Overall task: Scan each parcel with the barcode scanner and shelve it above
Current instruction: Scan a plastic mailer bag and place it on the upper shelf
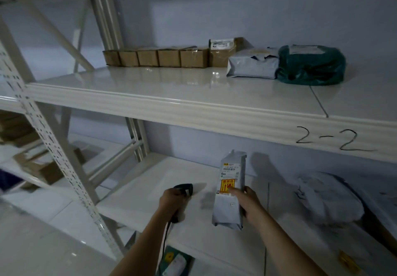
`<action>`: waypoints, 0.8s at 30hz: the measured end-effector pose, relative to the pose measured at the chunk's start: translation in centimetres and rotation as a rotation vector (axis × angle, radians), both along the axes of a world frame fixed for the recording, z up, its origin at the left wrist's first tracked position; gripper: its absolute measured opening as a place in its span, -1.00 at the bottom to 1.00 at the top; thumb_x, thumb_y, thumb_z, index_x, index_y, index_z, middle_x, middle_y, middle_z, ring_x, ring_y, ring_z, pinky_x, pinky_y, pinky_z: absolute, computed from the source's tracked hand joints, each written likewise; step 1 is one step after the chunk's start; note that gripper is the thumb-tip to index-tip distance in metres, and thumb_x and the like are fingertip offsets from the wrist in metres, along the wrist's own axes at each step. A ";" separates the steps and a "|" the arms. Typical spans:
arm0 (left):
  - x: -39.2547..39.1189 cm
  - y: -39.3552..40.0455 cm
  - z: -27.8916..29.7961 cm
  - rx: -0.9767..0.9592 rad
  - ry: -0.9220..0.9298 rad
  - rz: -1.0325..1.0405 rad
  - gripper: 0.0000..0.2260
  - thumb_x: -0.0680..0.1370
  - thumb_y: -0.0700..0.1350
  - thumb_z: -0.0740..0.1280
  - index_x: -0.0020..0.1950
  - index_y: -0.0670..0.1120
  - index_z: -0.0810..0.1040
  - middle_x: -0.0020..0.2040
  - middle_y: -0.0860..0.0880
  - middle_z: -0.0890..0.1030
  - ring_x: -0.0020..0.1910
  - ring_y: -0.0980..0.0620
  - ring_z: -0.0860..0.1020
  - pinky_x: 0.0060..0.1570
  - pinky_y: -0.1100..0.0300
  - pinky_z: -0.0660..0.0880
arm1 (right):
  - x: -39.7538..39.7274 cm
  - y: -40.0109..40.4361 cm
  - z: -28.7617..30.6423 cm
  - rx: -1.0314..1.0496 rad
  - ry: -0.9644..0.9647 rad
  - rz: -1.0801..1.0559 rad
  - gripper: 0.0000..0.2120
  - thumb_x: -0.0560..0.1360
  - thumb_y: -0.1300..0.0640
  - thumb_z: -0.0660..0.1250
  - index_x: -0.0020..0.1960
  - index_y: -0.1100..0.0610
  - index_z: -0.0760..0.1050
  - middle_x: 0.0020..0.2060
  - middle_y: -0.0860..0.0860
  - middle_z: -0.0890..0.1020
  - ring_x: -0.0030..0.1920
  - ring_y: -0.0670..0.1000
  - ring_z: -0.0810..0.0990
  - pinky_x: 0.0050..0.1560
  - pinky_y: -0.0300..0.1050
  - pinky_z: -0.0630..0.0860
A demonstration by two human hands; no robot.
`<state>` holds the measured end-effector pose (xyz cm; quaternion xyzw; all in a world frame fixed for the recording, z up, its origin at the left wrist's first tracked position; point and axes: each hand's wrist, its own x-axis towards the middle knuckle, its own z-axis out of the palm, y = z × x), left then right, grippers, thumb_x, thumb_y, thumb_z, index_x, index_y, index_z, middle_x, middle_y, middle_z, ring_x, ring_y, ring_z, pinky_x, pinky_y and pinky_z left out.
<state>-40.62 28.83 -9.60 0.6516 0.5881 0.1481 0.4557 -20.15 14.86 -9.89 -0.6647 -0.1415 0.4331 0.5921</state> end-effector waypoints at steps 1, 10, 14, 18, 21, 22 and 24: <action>-0.4 1.2 -0.2 -0.006 0.013 0.025 -0.74 0.51 -0.15 0.38 0.18 -0.19 0.61 0.11 -0.26 0.62 0.07 -0.22 0.60 0.03 -0.01 0.56 | 0.2 1.2 -0.4 0.001 0.014 -0.001 -0.62 0.52 0.13 0.45 0.27 0.26 0.50 0.07 0.20 0.69 0.04 0.19 0.69 0.15 0.15 0.61; 0.3 8.5 -2.2 -0.298 0.249 -0.060 -0.47 0.53 -0.04 0.40 0.39 -0.23 0.32 0.18 -0.21 0.45 0.08 -0.17 0.51 0.16 -0.07 0.51 | 1.1 7.7 -2.8 -0.072 0.116 0.002 -0.67 0.59 0.10 0.30 0.27 0.28 0.53 0.07 0.25 0.68 0.09 0.26 0.66 0.25 0.23 0.54; 0.4 9.9 -3.8 -0.365 0.305 -0.187 -0.42 0.53 -0.01 0.40 0.44 -0.19 0.26 0.40 -0.22 0.37 0.30 -0.21 0.45 0.21 -0.13 0.49 | 1.2 8.3 -3.0 -0.084 0.181 -0.028 -0.70 0.62 0.14 0.26 0.25 0.29 0.55 0.08 0.26 0.68 0.12 0.25 0.65 0.27 0.18 0.53; 0.3 10.5 -5.3 -0.412 0.282 -0.259 -0.43 0.52 -0.03 0.43 0.42 -0.17 0.28 0.39 -0.19 0.40 0.33 -0.19 0.44 0.11 -0.11 0.50 | 0.9 7.9 -2.4 -0.075 0.238 -0.050 -0.76 0.61 0.19 0.26 0.21 0.26 0.56 0.01 0.19 0.70 -0.01 0.17 0.66 -0.03 0.00 0.58; 0.2 10.4 -6.6 -0.367 0.213 -0.271 -0.56 0.50 -0.09 0.44 0.30 -0.22 0.43 0.22 -0.19 0.52 0.15 -0.15 0.52 -0.04 0.01 0.48 | 0.2 6.8 -2.6 -0.099 0.224 -0.085 -0.77 0.59 0.23 0.28 0.22 0.27 0.56 0.02 0.18 0.70 0.03 0.17 0.66 0.05 0.05 0.60; 0.2 10.2 -7.0 -0.347 0.169 -0.270 -0.61 0.50 -0.10 0.44 0.25 -0.26 0.47 0.15 -0.21 0.55 0.09 -0.16 0.55 -0.06 0.03 0.49 | 0.0 6.4 -2.8 -0.122 0.204 -0.094 -0.75 0.58 0.23 0.30 0.23 0.27 0.56 0.04 0.19 0.70 0.07 0.19 0.66 0.15 0.11 0.58; 0.4 9.7 -7.6 -0.322 0.102 -0.281 -0.65 0.52 -0.12 0.42 0.20 -0.31 0.50 0.11 -0.25 0.58 0.07 -0.18 0.58 -0.04 0.05 0.52 | -0.6 5.8 -3.2 -0.185 0.165 -0.131 -0.73 0.57 0.21 0.33 0.24 0.28 0.56 0.07 0.21 0.69 0.13 0.23 0.64 0.25 0.14 0.52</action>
